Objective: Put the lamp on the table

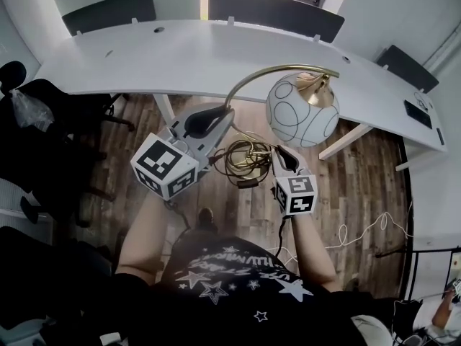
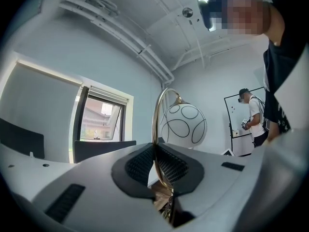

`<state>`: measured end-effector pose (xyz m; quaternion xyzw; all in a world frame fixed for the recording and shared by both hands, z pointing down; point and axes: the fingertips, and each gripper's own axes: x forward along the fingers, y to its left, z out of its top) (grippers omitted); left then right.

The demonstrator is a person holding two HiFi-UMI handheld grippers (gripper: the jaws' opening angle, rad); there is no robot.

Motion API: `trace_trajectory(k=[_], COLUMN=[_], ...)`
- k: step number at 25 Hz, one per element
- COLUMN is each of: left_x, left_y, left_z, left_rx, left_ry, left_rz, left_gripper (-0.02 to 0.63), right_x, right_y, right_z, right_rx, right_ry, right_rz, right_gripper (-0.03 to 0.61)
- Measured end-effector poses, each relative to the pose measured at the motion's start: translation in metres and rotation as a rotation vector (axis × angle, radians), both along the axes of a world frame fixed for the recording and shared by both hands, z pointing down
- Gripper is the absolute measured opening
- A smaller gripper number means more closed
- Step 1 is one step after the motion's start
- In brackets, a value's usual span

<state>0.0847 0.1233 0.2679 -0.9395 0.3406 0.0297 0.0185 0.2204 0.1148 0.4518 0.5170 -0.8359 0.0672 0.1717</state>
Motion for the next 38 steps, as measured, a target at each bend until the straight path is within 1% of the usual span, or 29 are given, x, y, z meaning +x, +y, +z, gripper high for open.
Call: trace_trajectory(k=[7, 11, 13, 18, 25, 28, 32, 38], left_x=[-0.037, -0.084, -0.099, -0.101, -0.103, -0.104, -0.099, -0.102], left_y=[-0.062, -0.12, -0.136, -0.141, -0.149, -0.159, -0.166, -0.234], left_z=[-0.005, 0.0, 0.002, 0.0, 0.011, 0.015, 0.017, 0.021], left_rx=[0.014, -0.005, -0.006, 0.009, -0.015, -0.025, -0.012, -0.035], left_ry=[-0.011, 0.005, -0.001, -0.018, 0.003, 0.007, -0.011, -0.015], left_rz=[0.019, 0.025, 0.034, 0.055, 0.031, 0.02, 0.007, -0.039], left_gripper=[0.033, 0.033, 0.032, 0.032, 0.034, 0.034, 0.034, 0.034], right_x=[-0.035, -0.078, -0.094, -0.099, -0.094, -0.095, -0.096, -0.1], right_y=[-0.062, -0.115, -0.131, -0.136, -0.143, -0.155, -0.168, -0.235], right_z=[-0.008, -0.002, 0.0, 0.002, 0.009, 0.012, 0.02, 0.024], right_rx=[0.001, -0.024, -0.033, -0.031, -0.035, -0.046, -0.048, -0.065], right_ry=[0.018, 0.037, 0.021, -0.004, 0.017, -0.01, -0.022, -0.026], right_rz=[0.016, 0.031, 0.037, 0.041, 0.047, 0.038, 0.01, -0.037], right_gripper=[0.038, 0.04, 0.04, 0.04, 0.04, 0.041, 0.041, 0.041])
